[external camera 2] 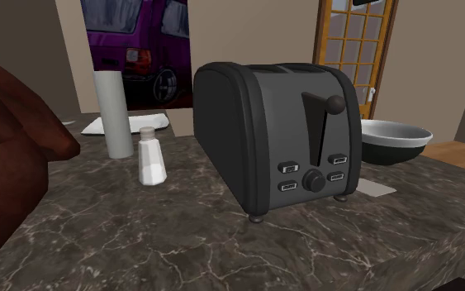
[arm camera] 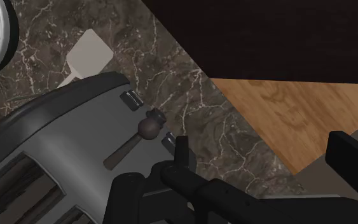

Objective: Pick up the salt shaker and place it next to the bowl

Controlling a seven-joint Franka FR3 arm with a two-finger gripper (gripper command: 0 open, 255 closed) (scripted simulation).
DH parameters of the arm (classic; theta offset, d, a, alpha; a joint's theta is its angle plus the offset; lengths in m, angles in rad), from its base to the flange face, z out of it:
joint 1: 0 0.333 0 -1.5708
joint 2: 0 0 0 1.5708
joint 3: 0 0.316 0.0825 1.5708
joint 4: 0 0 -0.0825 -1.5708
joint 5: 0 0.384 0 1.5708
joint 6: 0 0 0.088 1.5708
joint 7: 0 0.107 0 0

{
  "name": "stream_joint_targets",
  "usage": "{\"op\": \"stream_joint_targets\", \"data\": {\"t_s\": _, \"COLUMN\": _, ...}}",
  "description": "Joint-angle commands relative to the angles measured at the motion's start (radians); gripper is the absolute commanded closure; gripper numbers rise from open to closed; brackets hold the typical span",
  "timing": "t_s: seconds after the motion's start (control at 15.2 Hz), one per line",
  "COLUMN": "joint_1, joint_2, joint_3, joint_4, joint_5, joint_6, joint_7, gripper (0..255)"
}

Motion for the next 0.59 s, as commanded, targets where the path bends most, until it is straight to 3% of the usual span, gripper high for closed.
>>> {"op": "stream_joint_targets", "data": {"t_s": 0.0, "joint_1": 0.0, "joint_2": 0.0, "joint_3": 0.0, "joint_4": 0.0, "joint_5": 0.0, "joint_6": 0.0, "joint_7": 0.0, "gripper": 0}}
{"op": "stream_joint_targets", "data": {"t_s": 0.53, "joint_1": -0.008, "joint_2": 0.322, "joint_3": -0.018, "joint_4": 0.133, "joint_5": -0.022, "joint_6": 0.188, "joint_7": 0.02, "gripper": 0}}
